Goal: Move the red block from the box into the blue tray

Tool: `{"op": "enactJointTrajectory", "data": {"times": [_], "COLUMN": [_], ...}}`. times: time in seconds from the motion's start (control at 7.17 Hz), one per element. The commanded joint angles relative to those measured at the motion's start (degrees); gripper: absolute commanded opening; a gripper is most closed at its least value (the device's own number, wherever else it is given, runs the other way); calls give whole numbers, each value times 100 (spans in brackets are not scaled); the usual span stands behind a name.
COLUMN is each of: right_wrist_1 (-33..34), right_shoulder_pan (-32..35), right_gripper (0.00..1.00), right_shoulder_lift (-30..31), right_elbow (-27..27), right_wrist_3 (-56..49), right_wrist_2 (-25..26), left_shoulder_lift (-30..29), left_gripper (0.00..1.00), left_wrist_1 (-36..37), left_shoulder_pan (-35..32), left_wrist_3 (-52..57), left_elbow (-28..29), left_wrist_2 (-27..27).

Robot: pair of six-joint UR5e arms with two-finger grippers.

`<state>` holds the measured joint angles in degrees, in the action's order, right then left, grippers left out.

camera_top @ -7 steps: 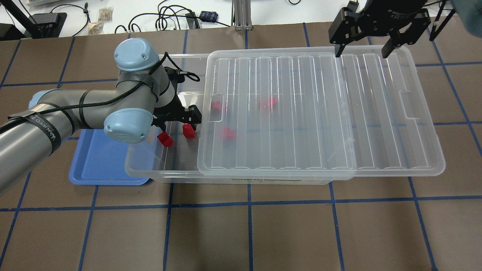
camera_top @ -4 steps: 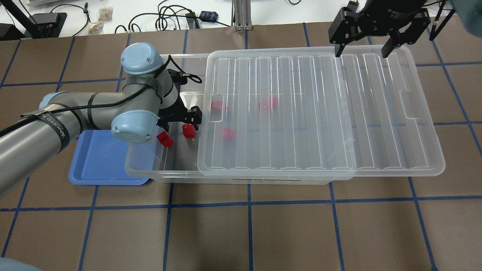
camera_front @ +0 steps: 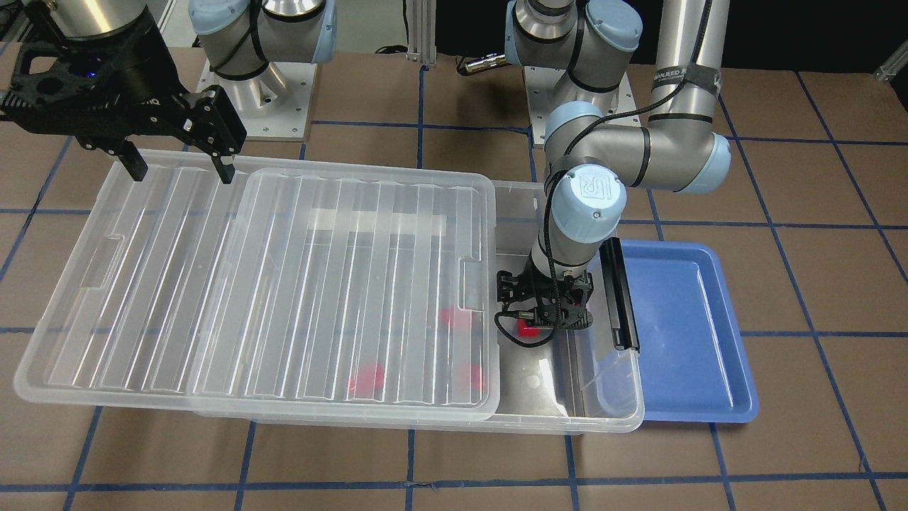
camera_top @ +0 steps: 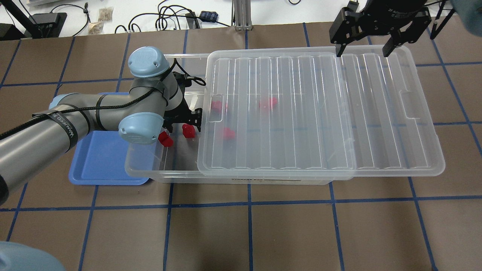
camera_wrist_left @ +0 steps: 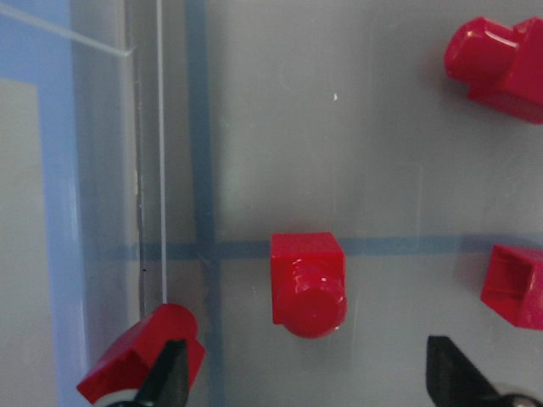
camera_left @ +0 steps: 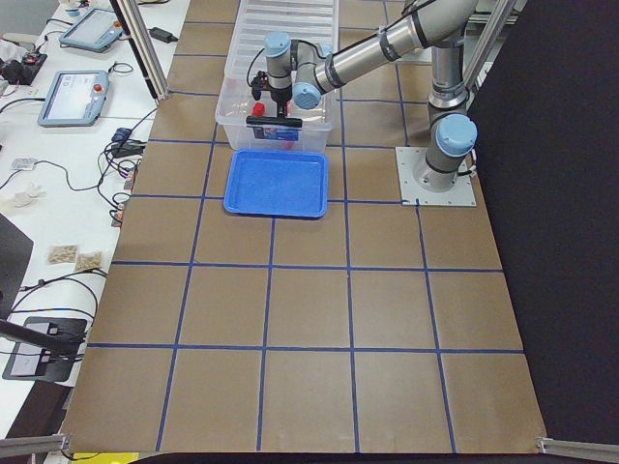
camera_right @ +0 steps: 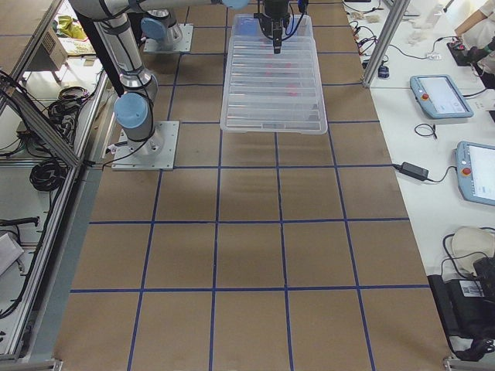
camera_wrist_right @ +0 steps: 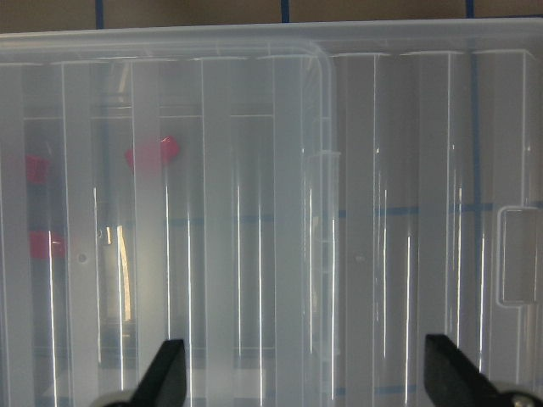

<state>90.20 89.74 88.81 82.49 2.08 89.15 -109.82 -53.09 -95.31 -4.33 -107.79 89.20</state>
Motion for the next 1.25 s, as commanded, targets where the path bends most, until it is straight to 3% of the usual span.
{"op": "enactJointTrajectory", "data": {"times": [0.0,0.14,0.42,0.56,0.84,0.98,1.12], "right_wrist_1": [-20,-12,-12,-12,-12,-12,-12], "right_shoulder_pan": [0,-9,0,0,-9,-9,-9], "right_gripper": [100,100,100,100,100,100,100], "right_shoulder_lift": [-5,-5,-5,-5,-5,-5,-5], "right_elbow": [4,12,12,12,12,12,21], "right_wrist_3": [-15,-15,-15,-15,-15,-15,-15], "right_wrist_2": [120,111,111,111,111,111,111], "left_shoulder_lift": [-92,-153,-189,-215,-215,-215,-215], "left_gripper": [92,90,61,59,13,0,0], "left_wrist_1": [167,211,238,238,238,238,238], "left_shoulder_pan": [-14,-6,-5,-5,-5,-5,-5], "left_wrist_3": [-7,-7,20,37,55,37,37], "left_elbow": [12,21,12,21,30,30,38], "left_wrist_2": [-8,1,1,1,1,1,1]}}
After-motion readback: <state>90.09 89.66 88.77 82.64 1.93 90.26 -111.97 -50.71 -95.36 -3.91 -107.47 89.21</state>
